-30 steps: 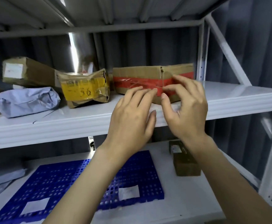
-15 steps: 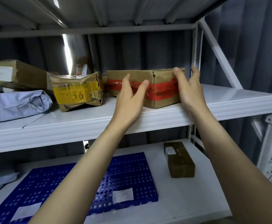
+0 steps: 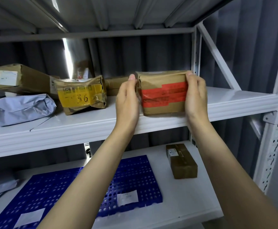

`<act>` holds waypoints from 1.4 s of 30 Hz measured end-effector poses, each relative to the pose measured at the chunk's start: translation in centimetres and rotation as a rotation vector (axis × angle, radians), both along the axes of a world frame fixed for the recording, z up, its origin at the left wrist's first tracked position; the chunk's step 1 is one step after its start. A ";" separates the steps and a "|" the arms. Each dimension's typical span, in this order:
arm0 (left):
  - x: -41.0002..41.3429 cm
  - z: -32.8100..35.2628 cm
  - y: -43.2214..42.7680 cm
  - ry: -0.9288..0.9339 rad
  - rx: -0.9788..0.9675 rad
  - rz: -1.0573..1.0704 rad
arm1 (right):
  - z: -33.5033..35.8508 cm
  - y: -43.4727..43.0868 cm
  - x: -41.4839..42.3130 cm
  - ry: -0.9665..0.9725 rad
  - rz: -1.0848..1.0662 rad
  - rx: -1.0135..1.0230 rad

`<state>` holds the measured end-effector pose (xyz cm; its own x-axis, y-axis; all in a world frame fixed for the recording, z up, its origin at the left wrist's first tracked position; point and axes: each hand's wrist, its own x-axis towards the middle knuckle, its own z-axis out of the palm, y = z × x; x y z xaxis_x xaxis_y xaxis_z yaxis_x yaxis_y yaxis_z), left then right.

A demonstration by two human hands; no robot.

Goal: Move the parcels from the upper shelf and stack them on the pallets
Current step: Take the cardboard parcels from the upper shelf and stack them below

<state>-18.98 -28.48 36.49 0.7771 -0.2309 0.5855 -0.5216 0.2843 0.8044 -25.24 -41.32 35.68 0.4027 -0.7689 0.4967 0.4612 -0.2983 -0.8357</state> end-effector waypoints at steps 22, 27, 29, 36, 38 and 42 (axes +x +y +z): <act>-2.4 -3.5 11.3 0.242 -0.027 -0.383 | -3.4 11.8 -5.3 -0.305 0.109 0.297; -3.1 -5.0 13.2 0.248 0.075 -0.457 | -4.8 13.3 -6.5 -0.271 0.124 0.329; -3.3 -5.7 14.0 0.250 0.108 -0.520 | -5.9 13.5 -6.8 -0.244 0.154 0.344; -3.7 -11.1 16.5 0.120 0.300 -0.639 | -13.2 13.7 -8.3 -0.277 0.251 0.525; -3.9 -12.7 17.1 0.102 0.354 -0.680 | -15.8 14.4 -9.0 -0.301 0.222 0.592; -4.5 -15.6 17.8 0.122 0.447 -0.702 | -20.3 16.4 -9.9 -0.320 0.128 0.708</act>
<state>-23.50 -10.73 20.89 0.4180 -0.8748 0.2451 -0.2450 0.1513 0.9576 -35.14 -24.88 15.41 0.4293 -0.9031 0.0128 0.7063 0.3269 -0.6279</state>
